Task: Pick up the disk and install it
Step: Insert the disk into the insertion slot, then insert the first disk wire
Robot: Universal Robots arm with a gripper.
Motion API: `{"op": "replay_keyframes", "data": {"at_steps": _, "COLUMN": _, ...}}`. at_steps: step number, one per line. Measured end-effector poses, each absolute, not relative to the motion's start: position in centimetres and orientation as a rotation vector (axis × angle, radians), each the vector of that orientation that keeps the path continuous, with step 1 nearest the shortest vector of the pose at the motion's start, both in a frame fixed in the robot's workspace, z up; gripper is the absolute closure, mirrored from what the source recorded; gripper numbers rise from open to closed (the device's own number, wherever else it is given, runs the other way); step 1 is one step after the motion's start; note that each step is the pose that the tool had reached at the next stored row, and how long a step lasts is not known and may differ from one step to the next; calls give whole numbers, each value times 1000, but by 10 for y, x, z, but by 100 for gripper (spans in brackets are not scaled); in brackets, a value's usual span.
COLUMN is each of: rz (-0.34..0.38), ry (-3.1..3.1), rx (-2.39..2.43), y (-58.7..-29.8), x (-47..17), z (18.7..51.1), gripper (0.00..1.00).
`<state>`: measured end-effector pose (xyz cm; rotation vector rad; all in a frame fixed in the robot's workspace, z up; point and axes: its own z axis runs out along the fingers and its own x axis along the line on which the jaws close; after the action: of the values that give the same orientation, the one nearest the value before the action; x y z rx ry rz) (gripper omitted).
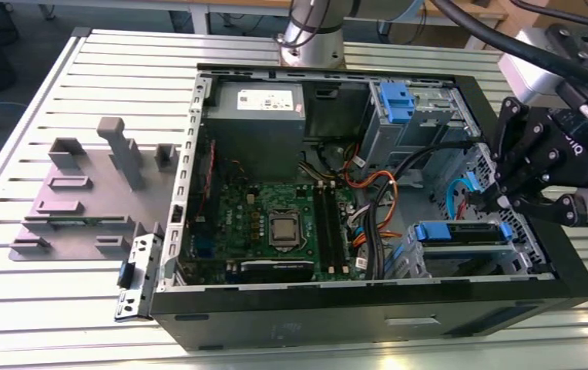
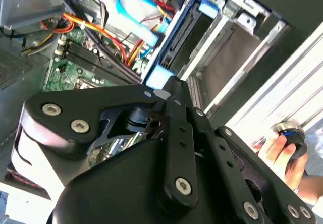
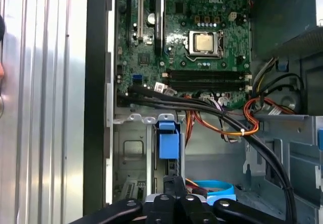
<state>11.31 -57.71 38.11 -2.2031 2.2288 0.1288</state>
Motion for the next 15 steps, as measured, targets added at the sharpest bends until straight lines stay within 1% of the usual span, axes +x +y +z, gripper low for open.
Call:
{"op": "replay_keyframes", "data": {"at_steps": 6, "rz": 132, "ry": 2230, "rx": -2205, "y": -577, "x": 140, "z": 371, "gripper": 89}}
{"op": "replay_keyframes", "data": {"at_steps": 15, "rz": 133, "ry": 2231, "rx": -2205, "y": -577, "x": 141, "z": 371, "gripper": 89}}
